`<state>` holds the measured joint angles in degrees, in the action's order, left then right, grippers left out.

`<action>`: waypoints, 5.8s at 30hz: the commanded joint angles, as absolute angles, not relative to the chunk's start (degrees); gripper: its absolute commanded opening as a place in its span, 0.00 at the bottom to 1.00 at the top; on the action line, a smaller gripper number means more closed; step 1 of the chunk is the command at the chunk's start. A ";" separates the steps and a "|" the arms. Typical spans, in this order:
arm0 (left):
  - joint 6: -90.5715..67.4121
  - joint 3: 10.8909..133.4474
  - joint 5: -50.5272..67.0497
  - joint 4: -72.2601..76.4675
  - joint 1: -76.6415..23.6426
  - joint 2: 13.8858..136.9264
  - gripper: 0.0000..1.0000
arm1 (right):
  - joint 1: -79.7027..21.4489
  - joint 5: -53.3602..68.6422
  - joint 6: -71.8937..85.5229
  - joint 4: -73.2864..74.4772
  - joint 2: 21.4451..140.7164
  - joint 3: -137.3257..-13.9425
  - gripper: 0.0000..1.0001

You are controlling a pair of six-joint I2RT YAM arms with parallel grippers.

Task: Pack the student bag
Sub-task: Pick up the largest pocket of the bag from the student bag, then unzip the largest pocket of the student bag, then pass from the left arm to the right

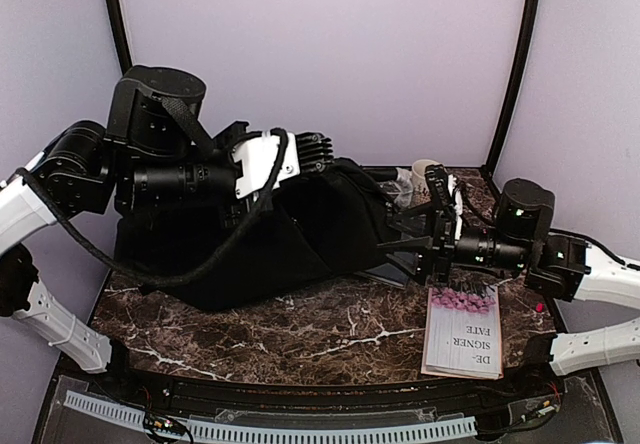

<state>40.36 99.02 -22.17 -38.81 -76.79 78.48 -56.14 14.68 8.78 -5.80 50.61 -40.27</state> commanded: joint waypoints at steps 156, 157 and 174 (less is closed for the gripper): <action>0.70 78.38 -9.16 -27.96 -79.12 55.13 0.00 | -59.94 20.00 -9.03 28.31 67.50 -78.35 0.98; 0.97 78.59 -8.93 -27.88 -79.13 55.57 0.00 | -59.94 22.72 -8.54 28.61 67.63 -78.21 0.98; 2.62 92.69 -4.40 -37.19 -79.17 66.86 0.00 | -59.05 35.65 -7.17 26.01 71.20 -75.26 0.18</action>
